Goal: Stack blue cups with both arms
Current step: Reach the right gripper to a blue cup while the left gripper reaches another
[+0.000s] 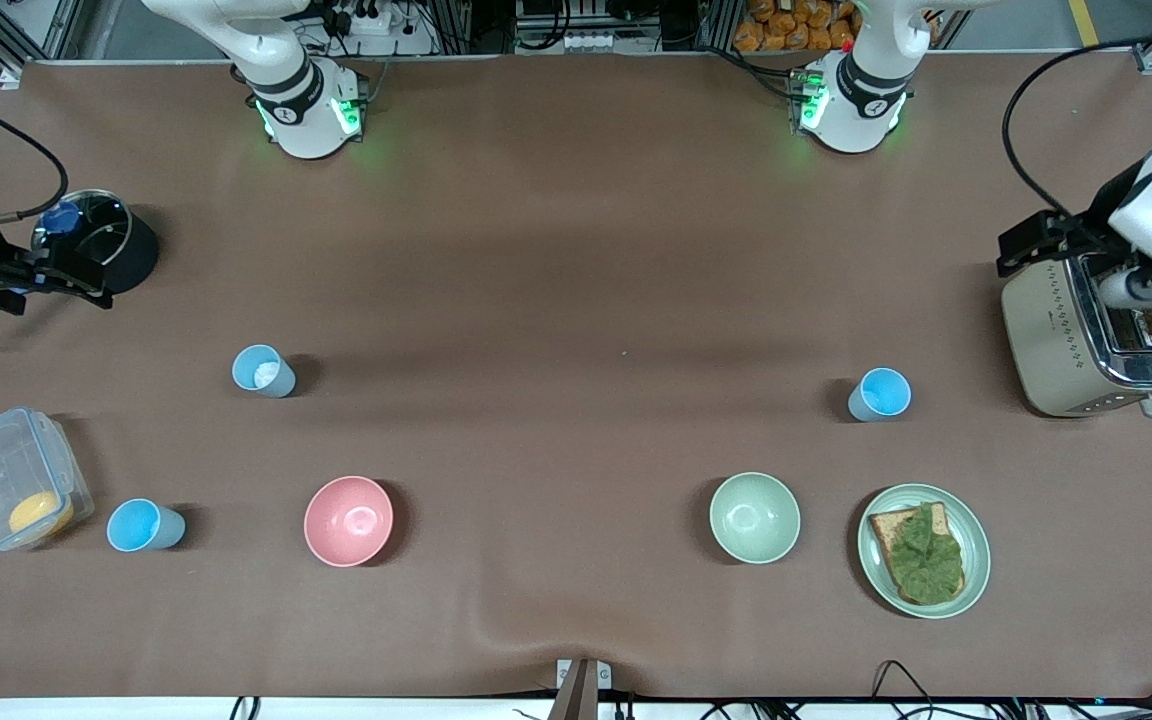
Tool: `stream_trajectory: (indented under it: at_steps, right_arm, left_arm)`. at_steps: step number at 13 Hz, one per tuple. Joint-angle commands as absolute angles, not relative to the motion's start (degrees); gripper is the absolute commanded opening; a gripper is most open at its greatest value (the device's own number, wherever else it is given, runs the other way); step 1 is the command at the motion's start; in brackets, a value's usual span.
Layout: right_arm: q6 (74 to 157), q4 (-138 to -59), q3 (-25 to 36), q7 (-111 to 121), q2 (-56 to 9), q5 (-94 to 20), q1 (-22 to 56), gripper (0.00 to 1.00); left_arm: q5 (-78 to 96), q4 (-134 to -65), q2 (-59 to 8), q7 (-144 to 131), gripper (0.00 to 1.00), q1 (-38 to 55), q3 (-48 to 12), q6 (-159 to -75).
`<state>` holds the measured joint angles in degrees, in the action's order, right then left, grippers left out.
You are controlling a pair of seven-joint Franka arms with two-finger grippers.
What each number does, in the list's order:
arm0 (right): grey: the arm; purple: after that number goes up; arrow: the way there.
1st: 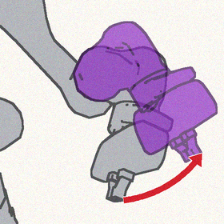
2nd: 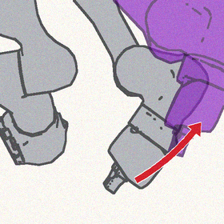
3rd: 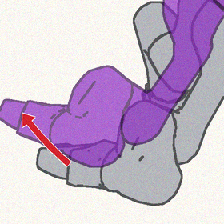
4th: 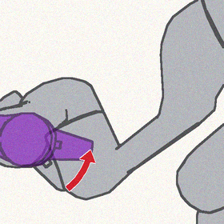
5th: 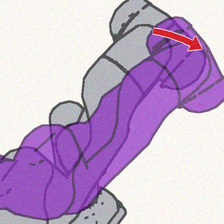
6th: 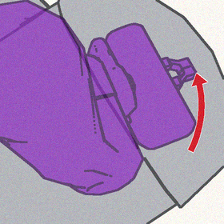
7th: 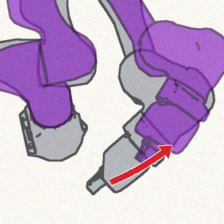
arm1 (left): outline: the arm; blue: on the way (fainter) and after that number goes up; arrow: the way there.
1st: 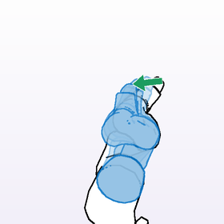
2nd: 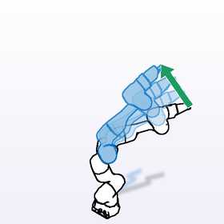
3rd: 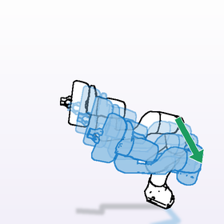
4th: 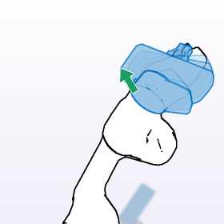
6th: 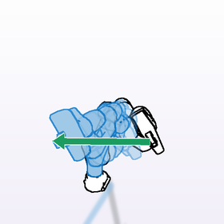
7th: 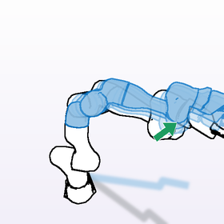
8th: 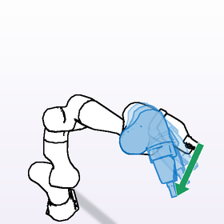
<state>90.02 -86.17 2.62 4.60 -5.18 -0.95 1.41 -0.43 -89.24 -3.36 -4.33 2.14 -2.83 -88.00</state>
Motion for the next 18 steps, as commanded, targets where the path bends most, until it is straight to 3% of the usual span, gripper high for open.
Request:
stream_trajectory:
  at_steps: [1,3,6,8,12,14,18]
  right_arm:
    - [89.91,-85.08,1.76,3.96,-5.71,-0.18,0.62,1.0]
    - [89.82,-85.43,1.76,3.78,-5.71,-0.35,0.27,1.0]
    - [89.47,-86.4,1.93,4.04,-6.33,-0.44,-1.4,1.0]
    - [89.04,-87.18,1.93,4.22,-6.33,-0.44,-1.93,1.0]
    - [89.38,-88.68,1.76,5.1,-12.46,-0.79,-1.94,1.0]
    - [91.74,-93.32,1.76,7.02,-12.13,-3.85,-3.6,1.0]
    - [110.53,-110.97,1.76,8.87,-8.7,-4.48,-3.25,1.0]
  left_arm:
    - [-1.23,-95.78,-2.73,-3.87,1.0,1.58,-3.08,-93.67]
    - [-2.11,-101.48,-2.99,-3.95,1.0,1.67,-2.99,-99.72]
    - [-4.99,-113.78,-3.34,-4.39,1.0,1.5,-2.99,-117.19]
    - [-5.8,-118.02,-4.74,-6.75,1.0,1.67,-2.99,-124.25]
    - [-5.98,-118.39,-11.76,-8.17,1.0,-0.08,-3.08,-131.21]
    - [-5.8,-118.56,-14.32,-8.26,1.0,-0.35,-3.16,-132.79]
    - [-5.45,-118.74,-17.31,-8.17,1.0,-0.53,-3.16,-135.43]
